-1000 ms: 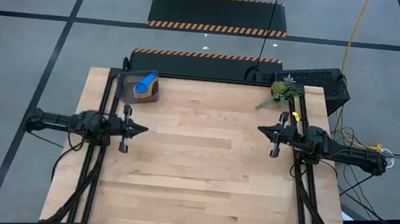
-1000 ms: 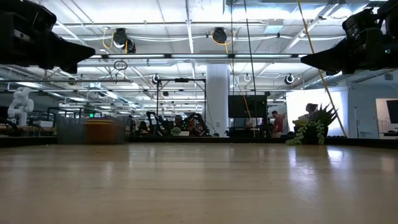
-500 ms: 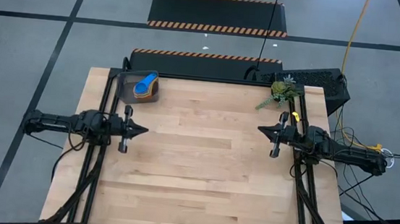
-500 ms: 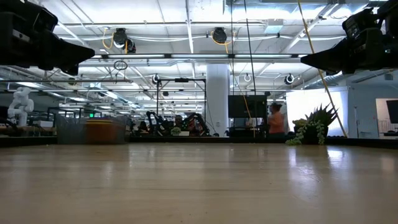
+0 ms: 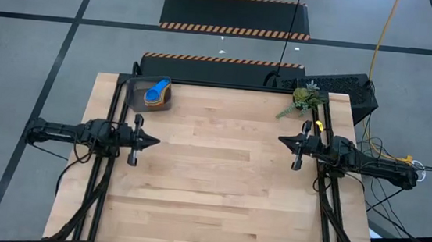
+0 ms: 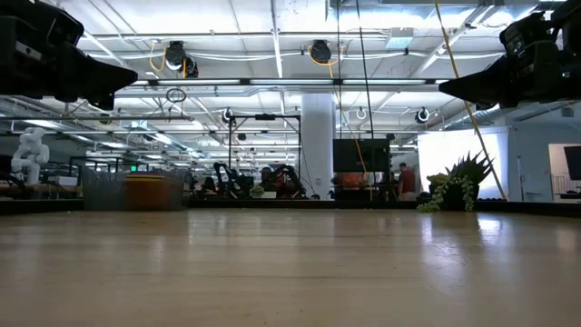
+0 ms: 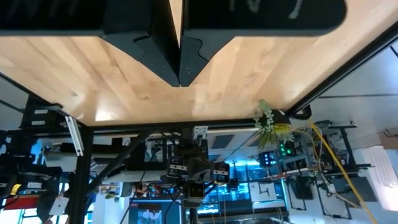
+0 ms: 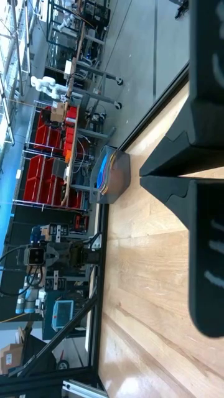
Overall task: Nest measuring cups in basket
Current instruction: Return to Home Position
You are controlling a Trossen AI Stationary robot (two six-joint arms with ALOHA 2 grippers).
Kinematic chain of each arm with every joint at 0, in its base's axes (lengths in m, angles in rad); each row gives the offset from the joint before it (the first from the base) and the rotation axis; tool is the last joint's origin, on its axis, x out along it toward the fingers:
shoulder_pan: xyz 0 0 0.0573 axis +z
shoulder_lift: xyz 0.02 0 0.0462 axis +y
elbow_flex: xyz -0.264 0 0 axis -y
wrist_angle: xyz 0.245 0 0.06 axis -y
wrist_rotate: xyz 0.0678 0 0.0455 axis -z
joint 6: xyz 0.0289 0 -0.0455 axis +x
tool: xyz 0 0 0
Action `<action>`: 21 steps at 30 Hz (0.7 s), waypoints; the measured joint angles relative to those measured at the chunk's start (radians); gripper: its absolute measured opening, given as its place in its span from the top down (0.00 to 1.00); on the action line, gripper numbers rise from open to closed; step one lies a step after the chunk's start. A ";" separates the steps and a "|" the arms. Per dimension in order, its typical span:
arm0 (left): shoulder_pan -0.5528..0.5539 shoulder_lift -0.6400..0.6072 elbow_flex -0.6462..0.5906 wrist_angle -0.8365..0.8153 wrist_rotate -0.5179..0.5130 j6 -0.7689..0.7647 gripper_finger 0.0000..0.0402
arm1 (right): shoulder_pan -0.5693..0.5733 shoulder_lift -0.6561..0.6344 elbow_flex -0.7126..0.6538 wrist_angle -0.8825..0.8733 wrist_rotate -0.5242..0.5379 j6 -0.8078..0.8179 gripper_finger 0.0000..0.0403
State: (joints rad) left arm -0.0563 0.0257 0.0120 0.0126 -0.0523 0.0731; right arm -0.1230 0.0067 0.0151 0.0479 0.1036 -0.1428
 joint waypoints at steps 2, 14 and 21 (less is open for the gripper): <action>0.001 0.000 0.000 0.000 0.000 0.000 0.98 | 0.000 0.000 0.000 0.000 0.000 0.000 1.00; 0.001 0.000 -0.003 0.021 -0.002 0.001 0.98 | 0.000 0.000 0.000 0.000 0.000 0.000 1.00; 0.001 0.000 -0.003 0.044 -0.004 0.001 0.98 | 0.000 0.000 0.000 0.000 0.000 0.000 1.00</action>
State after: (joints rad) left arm -0.0555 0.0261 0.0090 0.0562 -0.0566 0.0742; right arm -0.1230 0.0067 0.0151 0.0483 0.1036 -0.1429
